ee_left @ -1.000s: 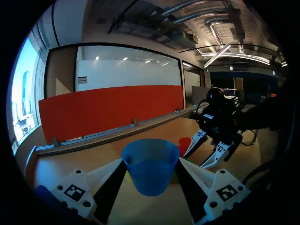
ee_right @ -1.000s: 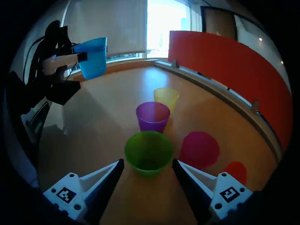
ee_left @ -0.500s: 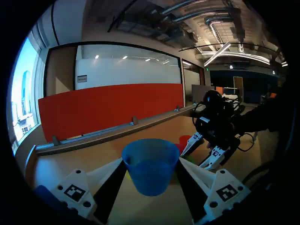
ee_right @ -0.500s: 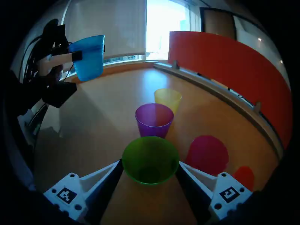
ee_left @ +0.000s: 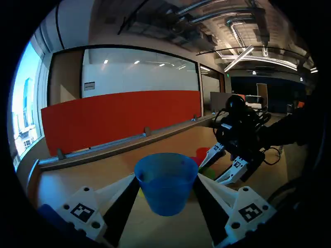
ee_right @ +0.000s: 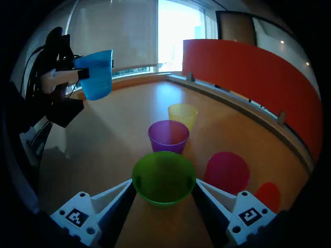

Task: Pour water

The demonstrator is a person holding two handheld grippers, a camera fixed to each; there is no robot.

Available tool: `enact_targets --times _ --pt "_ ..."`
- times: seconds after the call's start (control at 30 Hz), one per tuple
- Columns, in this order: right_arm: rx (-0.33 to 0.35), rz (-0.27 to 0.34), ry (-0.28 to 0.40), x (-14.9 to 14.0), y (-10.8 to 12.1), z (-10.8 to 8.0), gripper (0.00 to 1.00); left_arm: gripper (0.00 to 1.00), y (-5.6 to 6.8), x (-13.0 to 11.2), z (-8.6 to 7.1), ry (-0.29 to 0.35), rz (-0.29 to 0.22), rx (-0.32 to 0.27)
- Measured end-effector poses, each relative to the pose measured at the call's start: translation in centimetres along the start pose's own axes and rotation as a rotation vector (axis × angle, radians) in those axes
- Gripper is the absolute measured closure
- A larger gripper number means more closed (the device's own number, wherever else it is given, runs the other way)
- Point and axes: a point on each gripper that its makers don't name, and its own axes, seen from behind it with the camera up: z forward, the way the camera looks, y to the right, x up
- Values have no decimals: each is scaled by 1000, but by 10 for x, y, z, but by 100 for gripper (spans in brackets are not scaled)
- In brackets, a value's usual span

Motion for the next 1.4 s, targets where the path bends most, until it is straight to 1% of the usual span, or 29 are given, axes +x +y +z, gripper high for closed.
enact_targets --times 0.2,0.5,0.7,0.9,1.1,1.2,1.4 --pt "-17 1 61 21 -3 -18 10 16 3 1 2 0 2 1" --pt "-35 -1 162 52 -7 -43 10 15 0 3 3 3 -2 15" --pt "-45 -19 228 74 -11 -56 10 16 -2 9 3 8 1 19" --pt "-66 -30 314 99 -14 -69 10 15 -3 15 4 15 -1 19" --pt "-78 -35 377 114 -18 -77 9 16 2 23 4 26 11 13" --pt "-77 -37 400 118 -20 -78 9 16 6 25 5 29 10 5" --pt "-76 -41 432 125 -24 -80 9 16 6 31 8 34 24 12"
